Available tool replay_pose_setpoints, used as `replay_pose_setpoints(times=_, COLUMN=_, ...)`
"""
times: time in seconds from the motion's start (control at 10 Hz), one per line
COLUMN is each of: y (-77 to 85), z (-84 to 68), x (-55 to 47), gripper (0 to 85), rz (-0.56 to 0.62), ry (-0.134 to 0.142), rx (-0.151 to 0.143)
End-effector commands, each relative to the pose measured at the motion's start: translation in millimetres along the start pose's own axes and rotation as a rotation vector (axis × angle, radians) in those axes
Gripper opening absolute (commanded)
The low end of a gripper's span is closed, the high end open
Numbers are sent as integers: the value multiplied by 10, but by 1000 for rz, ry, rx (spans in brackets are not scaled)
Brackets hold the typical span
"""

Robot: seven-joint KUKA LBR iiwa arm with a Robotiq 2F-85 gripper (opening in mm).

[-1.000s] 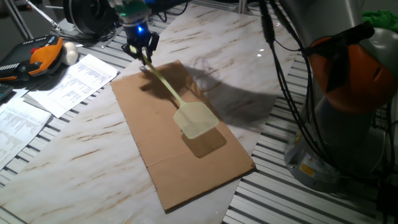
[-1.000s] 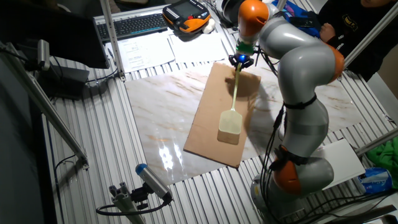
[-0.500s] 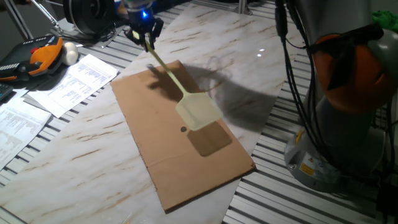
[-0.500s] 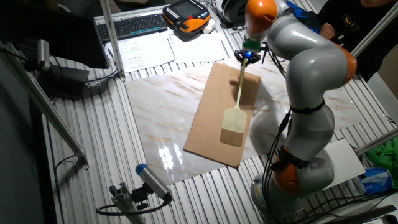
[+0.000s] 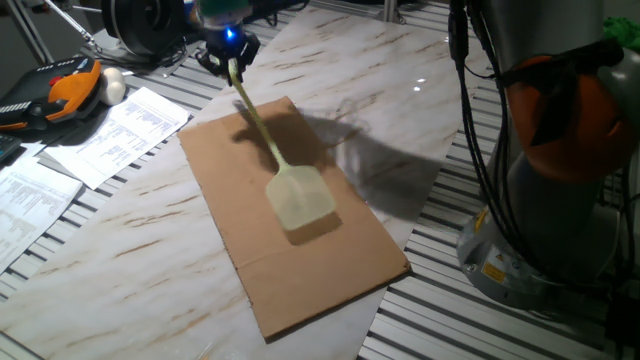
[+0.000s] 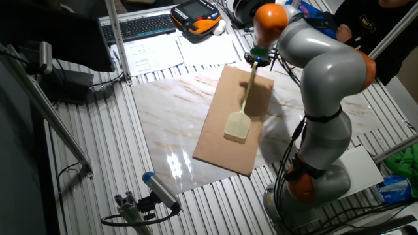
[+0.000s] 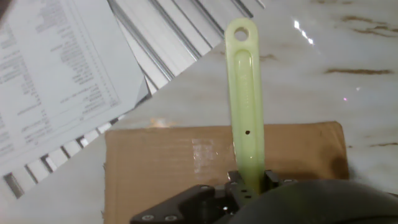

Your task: Swat with a flyswatter

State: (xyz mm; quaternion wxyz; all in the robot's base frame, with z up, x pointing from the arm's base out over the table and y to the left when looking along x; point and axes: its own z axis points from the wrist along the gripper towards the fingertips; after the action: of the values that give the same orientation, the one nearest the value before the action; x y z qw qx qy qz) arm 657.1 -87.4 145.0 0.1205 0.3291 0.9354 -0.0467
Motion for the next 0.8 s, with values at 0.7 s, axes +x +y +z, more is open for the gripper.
replay_pose_setpoints(times=0.7, y=76, z=186, x=134, gripper=0, rz=36, ry=-264, rx=-41)
